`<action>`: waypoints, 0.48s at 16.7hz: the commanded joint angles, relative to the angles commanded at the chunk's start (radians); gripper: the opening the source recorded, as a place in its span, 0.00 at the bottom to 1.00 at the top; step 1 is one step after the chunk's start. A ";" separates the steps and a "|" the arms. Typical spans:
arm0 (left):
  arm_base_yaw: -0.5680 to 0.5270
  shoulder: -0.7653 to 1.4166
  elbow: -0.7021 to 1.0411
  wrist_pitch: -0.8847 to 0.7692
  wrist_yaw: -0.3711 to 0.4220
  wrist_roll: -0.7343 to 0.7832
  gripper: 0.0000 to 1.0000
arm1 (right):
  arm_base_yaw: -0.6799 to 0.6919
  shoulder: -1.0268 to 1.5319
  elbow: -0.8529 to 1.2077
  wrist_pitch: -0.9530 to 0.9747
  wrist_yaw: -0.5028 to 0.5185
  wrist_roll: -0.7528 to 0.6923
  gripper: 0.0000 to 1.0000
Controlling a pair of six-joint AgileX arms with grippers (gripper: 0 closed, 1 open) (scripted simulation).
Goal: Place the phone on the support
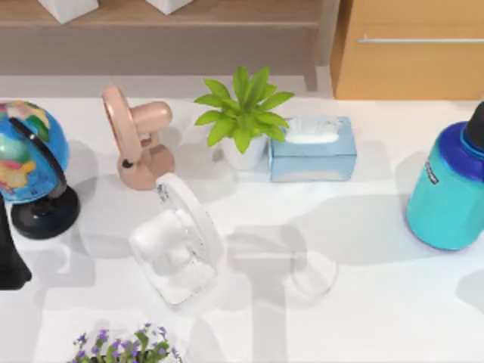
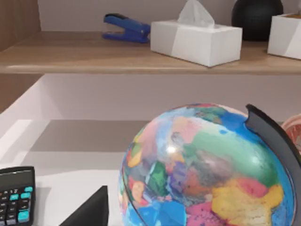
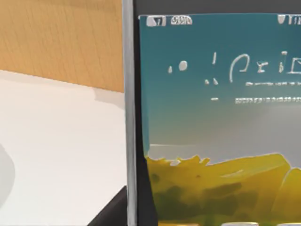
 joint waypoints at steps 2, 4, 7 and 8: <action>0.000 0.000 0.000 0.000 0.000 0.000 1.00 | 0.000 0.000 0.000 0.000 0.000 0.000 0.00; 0.000 0.000 0.000 0.000 0.000 0.000 1.00 | 0.000 0.000 0.000 0.000 0.000 0.000 0.15; 0.000 0.000 0.000 0.000 0.000 0.000 1.00 | 0.000 0.000 0.000 0.000 0.000 0.000 0.38; 0.000 0.000 0.000 0.000 0.000 0.000 1.00 | 0.000 0.000 0.000 0.000 0.000 0.000 0.45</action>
